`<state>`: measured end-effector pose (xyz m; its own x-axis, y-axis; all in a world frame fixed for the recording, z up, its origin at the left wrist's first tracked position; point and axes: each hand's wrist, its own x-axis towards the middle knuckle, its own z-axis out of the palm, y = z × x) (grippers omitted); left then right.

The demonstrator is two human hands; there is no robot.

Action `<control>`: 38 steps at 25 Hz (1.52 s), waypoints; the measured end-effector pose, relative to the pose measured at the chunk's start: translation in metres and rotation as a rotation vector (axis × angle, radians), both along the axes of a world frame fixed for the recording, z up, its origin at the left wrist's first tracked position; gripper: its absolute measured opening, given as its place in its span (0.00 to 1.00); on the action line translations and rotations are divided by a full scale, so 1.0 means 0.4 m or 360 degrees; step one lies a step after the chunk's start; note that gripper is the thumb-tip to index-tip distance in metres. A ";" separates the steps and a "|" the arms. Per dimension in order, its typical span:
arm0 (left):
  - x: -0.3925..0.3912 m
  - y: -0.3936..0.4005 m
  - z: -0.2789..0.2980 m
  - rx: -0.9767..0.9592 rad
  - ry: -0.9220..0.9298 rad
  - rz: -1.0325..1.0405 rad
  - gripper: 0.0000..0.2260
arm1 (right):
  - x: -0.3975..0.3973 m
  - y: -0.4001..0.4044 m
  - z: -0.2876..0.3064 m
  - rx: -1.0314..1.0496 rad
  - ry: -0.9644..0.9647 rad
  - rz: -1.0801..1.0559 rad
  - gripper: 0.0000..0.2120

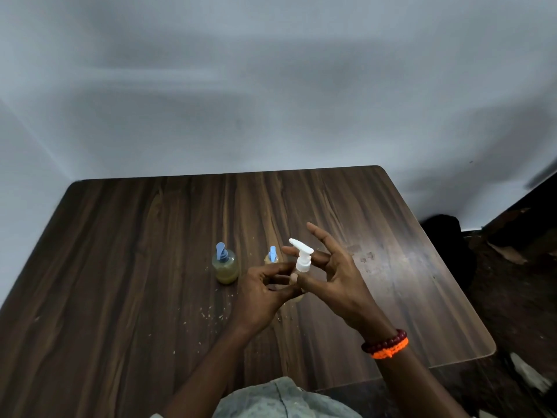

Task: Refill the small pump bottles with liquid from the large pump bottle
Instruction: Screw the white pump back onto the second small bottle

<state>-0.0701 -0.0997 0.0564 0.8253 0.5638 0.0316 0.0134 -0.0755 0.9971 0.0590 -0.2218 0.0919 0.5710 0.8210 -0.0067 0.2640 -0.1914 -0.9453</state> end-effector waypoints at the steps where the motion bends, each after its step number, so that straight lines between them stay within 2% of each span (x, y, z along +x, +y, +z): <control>1: 0.000 -0.001 0.005 -0.0006 -0.0004 -0.0001 0.17 | -0.004 0.005 -0.001 -0.0013 -0.0017 -0.0006 0.44; 4: 0.002 -0.001 0.008 0.0022 -0.0003 0.0002 0.15 | -0.011 0.013 -0.013 -0.0022 -0.0040 -0.0059 0.42; 6: 0.003 -0.003 0.006 0.0046 -0.0015 -0.0017 0.16 | -0.007 0.010 -0.024 -0.0018 0.0036 0.0018 0.38; 8: 0.004 -0.004 -0.002 0.0050 -0.0020 -0.0025 0.16 | -0.008 0.010 -0.023 0.0004 0.0154 0.0065 0.38; 9: 0.005 -0.003 -0.008 0.0043 -0.0014 -0.0017 0.15 | -0.011 0.011 -0.021 0.0033 0.0127 0.0033 0.40; 11: 0.005 0.003 -0.017 0.0045 0.0012 0.0025 0.14 | -0.020 0.010 -0.019 0.0093 -0.0123 -0.0176 0.45; 14: 0.004 0.006 -0.007 0.0097 0.0017 0.0067 0.17 | -0.022 0.004 -0.023 0.0233 -0.0280 -0.0411 0.40; 17: 0.006 0.008 -0.012 0.0084 -0.0014 0.0087 0.20 | -0.012 0.008 -0.022 0.0205 -0.0313 -0.0381 0.39; 20: 0.007 0.009 -0.017 0.0035 -0.0023 0.0078 0.19 | -0.008 0.004 -0.022 0.0122 -0.0286 -0.0310 0.36; 23: 0.008 0.005 -0.009 0.0034 -0.0019 0.0070 0.18 | -0.011 0.002 -0.026 0.0130 -0.0255 -0.0244 0.38; 25: 0.009 0.005 -0.004 0.0073 0.0005 0.0084 0.16 | -0.022 0.007 -0.023 0.0154 -0.0289 -0.0305 0.41; 28: 0.010 0.010 -0.007 0.0141 0.0029 0.0074 0.15 | -0.029 0.010 -0.021 0.0210 -0.0280 -0.0457 0.38; 33: 0.012 0.011 -0.022 0.0036 0.0018 0.0061 0.19 | -0.015 0.002 -0.028 0.0155 -0.0224 -0.0342 0.35; 36: 0.014 0.010 -0.019 0.0078 0.0055 0.0067 0.16 | -0.024 0.008 -0.025 0.0146 -0.0261 -0.0318 0.39; 38: 0.013 0.009 -0.014 0.0122 0.0077 0.0066 0.16 | -0.030 0.011 -0.022 0.0178 -0.0294 -0.0387 0.37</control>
<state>-0.0649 -0.0963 0.0509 0.8028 0.5952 0.0365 0.0663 -0.1498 0.9865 0.0471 -0.2174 0.0831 0.7338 0.6499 0.1977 0.3921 -0.1675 -0.9046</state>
